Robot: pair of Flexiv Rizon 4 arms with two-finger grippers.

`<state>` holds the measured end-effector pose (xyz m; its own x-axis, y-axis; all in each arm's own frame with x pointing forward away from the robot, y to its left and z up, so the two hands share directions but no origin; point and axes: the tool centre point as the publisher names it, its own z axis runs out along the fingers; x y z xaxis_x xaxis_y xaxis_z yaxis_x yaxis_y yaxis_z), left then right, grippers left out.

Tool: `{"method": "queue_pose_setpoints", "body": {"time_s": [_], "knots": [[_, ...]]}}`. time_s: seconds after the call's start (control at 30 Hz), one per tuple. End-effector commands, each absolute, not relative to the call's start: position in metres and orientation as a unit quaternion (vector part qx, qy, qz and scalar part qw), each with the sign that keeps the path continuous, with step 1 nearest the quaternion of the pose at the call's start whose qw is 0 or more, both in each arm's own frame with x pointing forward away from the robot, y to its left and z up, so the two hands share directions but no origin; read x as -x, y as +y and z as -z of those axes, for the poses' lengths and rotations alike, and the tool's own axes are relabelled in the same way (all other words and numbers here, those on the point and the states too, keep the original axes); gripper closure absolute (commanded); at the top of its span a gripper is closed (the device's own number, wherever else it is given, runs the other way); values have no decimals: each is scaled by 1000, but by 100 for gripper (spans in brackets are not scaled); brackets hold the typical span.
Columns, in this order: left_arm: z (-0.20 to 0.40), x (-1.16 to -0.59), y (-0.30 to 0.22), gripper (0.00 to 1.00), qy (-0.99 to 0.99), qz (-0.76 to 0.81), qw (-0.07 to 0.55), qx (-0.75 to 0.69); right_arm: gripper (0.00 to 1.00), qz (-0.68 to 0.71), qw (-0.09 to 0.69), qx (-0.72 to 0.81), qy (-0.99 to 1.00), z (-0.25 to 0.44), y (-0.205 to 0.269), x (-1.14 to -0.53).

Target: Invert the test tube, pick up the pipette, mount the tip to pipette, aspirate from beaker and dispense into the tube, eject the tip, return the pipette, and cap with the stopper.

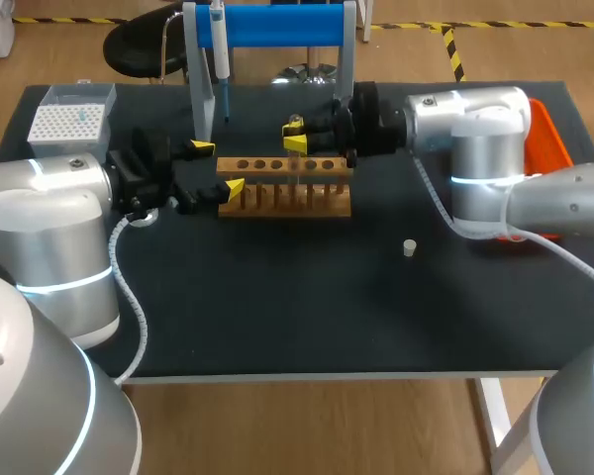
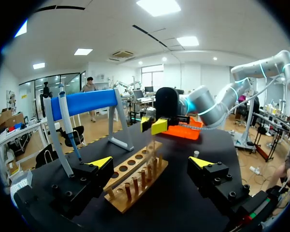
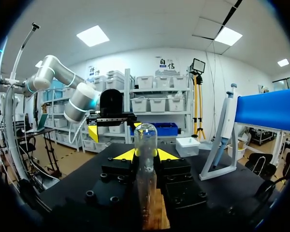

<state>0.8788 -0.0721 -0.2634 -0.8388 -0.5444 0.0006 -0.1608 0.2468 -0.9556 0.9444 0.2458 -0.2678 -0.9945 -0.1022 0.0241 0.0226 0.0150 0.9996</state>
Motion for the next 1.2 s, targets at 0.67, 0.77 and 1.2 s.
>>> {"method": "queue_pose_setpoints", "body": {"time_s": [0.67, 0.77, 1.2], "knots": [[265, -879, -73, 0, 771, 570, 171, 229, 100, 696, 37, -35, -716, 253, 242, -943], [265, -879, -73, 0, 771, 570, 171, 229, 100, 695, 37, -35, -717, 251, 242, -943], [265, -879, -73, 0, 771, 570, 171, 229, 100, 693, 32, -43, -719, 236, 241, -938]]}}
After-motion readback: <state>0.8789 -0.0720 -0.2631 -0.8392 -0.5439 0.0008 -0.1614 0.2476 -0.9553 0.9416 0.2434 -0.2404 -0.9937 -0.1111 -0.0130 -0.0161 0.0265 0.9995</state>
